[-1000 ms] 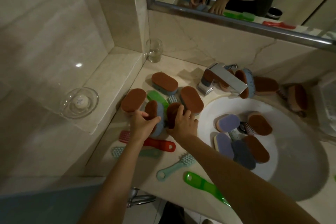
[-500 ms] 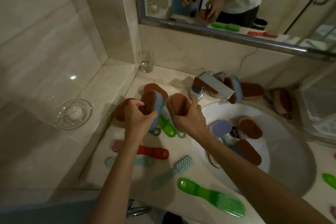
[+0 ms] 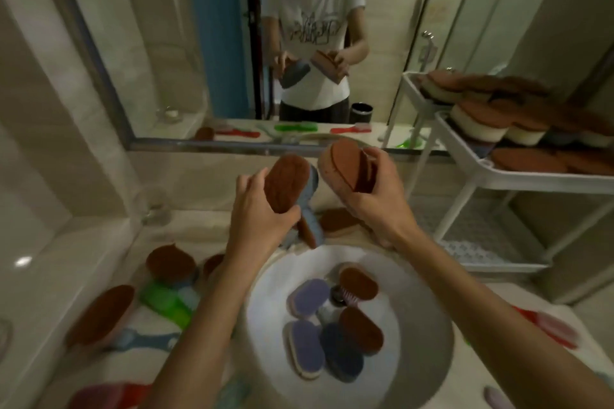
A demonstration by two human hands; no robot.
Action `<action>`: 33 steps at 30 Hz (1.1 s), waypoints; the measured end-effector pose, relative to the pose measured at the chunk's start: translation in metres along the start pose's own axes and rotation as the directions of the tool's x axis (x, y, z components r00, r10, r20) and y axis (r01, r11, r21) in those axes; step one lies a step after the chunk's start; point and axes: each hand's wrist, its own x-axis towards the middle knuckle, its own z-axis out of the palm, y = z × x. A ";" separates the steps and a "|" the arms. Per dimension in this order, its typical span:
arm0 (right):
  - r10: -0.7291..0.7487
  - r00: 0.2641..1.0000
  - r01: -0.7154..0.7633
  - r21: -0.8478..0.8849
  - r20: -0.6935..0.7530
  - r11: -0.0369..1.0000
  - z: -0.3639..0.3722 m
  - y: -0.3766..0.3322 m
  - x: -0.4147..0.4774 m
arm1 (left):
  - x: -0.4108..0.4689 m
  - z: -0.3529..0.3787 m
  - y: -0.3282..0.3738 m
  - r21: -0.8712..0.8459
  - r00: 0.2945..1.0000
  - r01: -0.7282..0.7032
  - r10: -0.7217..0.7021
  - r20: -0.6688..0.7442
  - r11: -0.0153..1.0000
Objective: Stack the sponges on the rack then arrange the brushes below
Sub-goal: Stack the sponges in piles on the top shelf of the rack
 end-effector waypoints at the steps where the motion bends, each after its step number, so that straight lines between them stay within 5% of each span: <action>1: -0.014 1.000 0.014 -0.010 -0.024 1.000 -0.019 0.003 0.005 | 0.000 0.009 0.016 0.001 0.999 -0.045 0.045 0.020 0.999; 9: -0.225 0.969 0.196 -0.237 -0.102 0.951 -0.184 0.030 0.026 | -0.001 0.095 0.148 0.031 0.959 -0.282 0.281 0.037 0.959; 18: -0.249 0.964 0.175 -0.473 -0.097 0.864 -0.333 0.088 0.053 | 0.003 0.183 0.256 0.035 0.892 -0.437 0.429 0.142 0.899; 22: -0.144 0.988 0.150 -0.597 0.058 0.788 -0.364 0.112 0.064 | 0.012 0.205 0.274 0.108 0.886 -0.445 0.419 0.199 0.889; 33: -0.116 0.990 0.141 -0.698 0.083 0.702 -0.364 0.141 0.070 | 0.021 0.228 0.281 0.193 0.884 -0.438 0.381 0.271 0.878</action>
